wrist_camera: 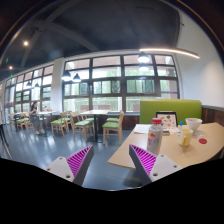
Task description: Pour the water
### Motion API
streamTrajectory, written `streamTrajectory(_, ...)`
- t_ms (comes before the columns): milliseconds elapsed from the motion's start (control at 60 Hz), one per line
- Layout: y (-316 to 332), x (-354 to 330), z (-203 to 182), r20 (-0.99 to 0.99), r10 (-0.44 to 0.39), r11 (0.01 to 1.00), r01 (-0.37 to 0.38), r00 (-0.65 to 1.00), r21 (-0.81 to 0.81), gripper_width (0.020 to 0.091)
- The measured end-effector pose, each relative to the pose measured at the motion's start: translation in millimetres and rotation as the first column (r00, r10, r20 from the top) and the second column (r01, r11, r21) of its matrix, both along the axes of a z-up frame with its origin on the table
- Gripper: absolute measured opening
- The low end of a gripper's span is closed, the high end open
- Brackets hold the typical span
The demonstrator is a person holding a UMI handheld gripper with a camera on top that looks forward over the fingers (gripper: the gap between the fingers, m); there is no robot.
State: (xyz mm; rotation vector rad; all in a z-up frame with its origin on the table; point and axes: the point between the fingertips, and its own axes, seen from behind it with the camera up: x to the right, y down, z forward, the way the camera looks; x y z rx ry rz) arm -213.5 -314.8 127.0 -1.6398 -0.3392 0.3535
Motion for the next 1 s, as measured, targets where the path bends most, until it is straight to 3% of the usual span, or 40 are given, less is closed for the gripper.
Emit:
streamTrajectory(200, 13, 18, -10, 0.011, -0.030, 0.999, 0.030, 0.999, -0.011, 0.0808)
streamTrajectory(350, 28, 49, -14, -0.003, -0.114, 0.993, 0.114, 0.993, -0.021, 0.0810)
streamTrajectory(700, 138, 124, -13, 0.024, -0.353, 0.935, 0.353, 0.935, 0.018, 0.0804)
streamTrajectory(1000, 225, 105, -30, 0.061, -0.359, 0.933, 0.358, 0.932, 0.019, 0.0797)
